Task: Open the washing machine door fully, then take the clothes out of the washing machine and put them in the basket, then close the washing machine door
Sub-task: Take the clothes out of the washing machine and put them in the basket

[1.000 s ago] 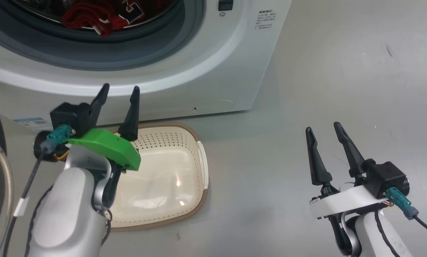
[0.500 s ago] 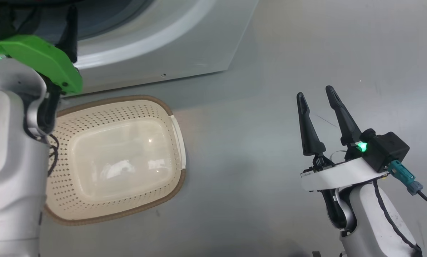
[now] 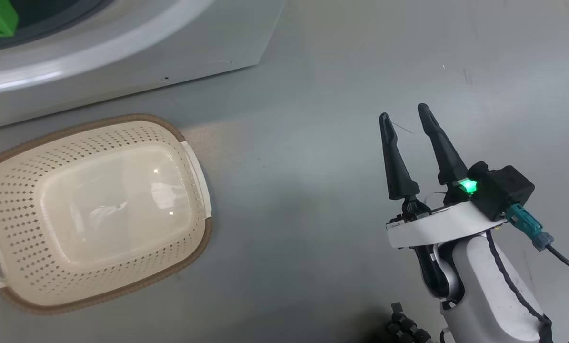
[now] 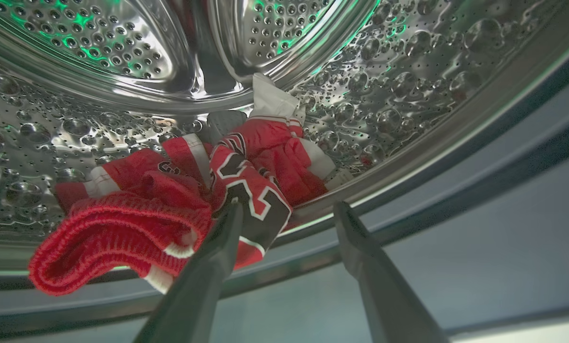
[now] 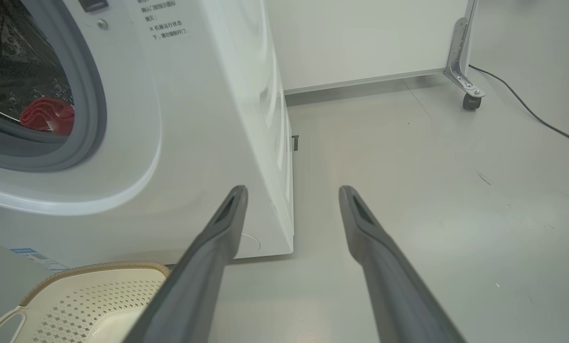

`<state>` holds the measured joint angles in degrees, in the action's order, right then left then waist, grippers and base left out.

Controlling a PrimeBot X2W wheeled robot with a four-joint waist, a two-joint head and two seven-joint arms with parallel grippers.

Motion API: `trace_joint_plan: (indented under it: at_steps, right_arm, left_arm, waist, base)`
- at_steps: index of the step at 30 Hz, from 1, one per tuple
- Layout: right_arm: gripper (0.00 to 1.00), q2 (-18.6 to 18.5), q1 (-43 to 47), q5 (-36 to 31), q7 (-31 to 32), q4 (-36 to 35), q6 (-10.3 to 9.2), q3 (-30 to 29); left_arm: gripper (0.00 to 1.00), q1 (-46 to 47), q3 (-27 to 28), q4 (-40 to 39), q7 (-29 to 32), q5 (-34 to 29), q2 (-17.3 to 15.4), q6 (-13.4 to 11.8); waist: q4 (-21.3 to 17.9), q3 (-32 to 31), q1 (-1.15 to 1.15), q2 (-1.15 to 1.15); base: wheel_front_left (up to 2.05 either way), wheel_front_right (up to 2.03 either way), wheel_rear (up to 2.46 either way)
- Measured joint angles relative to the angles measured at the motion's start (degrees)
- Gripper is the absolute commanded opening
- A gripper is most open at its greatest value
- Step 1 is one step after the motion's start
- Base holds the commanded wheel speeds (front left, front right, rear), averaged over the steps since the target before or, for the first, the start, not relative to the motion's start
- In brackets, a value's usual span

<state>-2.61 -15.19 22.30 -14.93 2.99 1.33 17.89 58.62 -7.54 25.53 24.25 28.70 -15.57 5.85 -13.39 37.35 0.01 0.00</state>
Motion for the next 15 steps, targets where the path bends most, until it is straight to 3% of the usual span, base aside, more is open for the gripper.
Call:
trace_joint_plan:
  at_steps: [15]
  right_arm:
    - [1.00, 0.01, -3.37, 3.41, 0.00, -0.41, -1.07, 3.09]
  left_arm:
    - [1.00, 9.88, 2.36, 6.17, 8.80, 0.10, -5.41, -0.58]
  waist:
    - [-4.90, 4.98, 0.00, 0.00]
  base:
    - [0.00, 0.00, 0.00]
